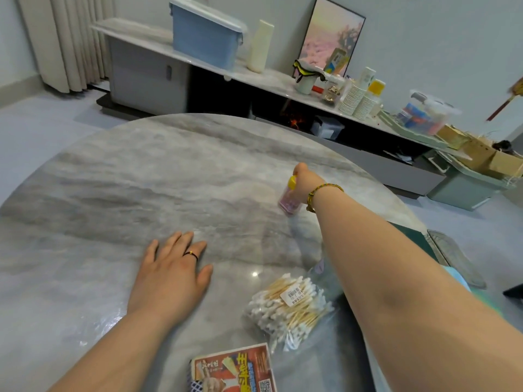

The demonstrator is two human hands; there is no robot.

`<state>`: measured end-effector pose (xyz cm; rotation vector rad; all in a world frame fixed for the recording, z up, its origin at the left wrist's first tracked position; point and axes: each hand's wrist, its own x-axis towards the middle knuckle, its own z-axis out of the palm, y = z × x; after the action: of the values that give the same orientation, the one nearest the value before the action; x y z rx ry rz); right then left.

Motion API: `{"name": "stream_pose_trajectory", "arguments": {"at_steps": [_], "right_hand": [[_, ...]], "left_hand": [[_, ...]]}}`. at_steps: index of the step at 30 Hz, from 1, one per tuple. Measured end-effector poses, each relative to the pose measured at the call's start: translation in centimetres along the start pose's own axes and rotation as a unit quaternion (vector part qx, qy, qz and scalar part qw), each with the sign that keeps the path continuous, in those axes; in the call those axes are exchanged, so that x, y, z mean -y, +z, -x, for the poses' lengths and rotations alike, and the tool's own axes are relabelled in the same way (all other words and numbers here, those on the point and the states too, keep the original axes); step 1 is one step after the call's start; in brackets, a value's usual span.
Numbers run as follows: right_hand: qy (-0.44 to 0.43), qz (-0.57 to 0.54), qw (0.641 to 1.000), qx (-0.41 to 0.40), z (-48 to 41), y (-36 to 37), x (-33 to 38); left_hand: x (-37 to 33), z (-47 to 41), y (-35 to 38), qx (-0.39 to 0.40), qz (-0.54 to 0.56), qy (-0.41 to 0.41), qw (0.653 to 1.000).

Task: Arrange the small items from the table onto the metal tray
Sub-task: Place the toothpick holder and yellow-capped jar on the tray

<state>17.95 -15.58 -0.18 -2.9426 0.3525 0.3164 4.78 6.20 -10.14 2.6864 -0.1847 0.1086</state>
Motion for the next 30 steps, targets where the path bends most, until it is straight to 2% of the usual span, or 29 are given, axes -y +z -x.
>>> {"name": "stream_pose_trajectory", "arguments": {"at_steps": [7,16,21,25,30], "right_hand": [[-0.061,-0.027,0.997,-0.042,2.0,-1.3,-0.9],[-0.169,-0.105,0.965,-0.169,10.0,-9.0,-5.0],[-0.152,-0.158,0.957,-0.191,15.5,-10.1,-10.4],[-0.102,-0.184,0.957,-0.201,18.8,-9.7,-14.9],[-0.071,-0.214,0.953,-0.2,22.8,-8.9,-18.6]], "left_hand": [[-0.1,0.0,-0.1,0.0,-0.001,-0.003,1.0],[-0.6,0.2,-1.2,0.025,0.007,-0.003,1.0],[-1.2,1.3,-2.3,0.07,0.046,-0.009,0.996],[-3.5,2.5,-3.6,0.049,0.117,-0.013,0.992],[-9.2,5.6,-3.6,0.057,0.133,0.094,0.985]]}}
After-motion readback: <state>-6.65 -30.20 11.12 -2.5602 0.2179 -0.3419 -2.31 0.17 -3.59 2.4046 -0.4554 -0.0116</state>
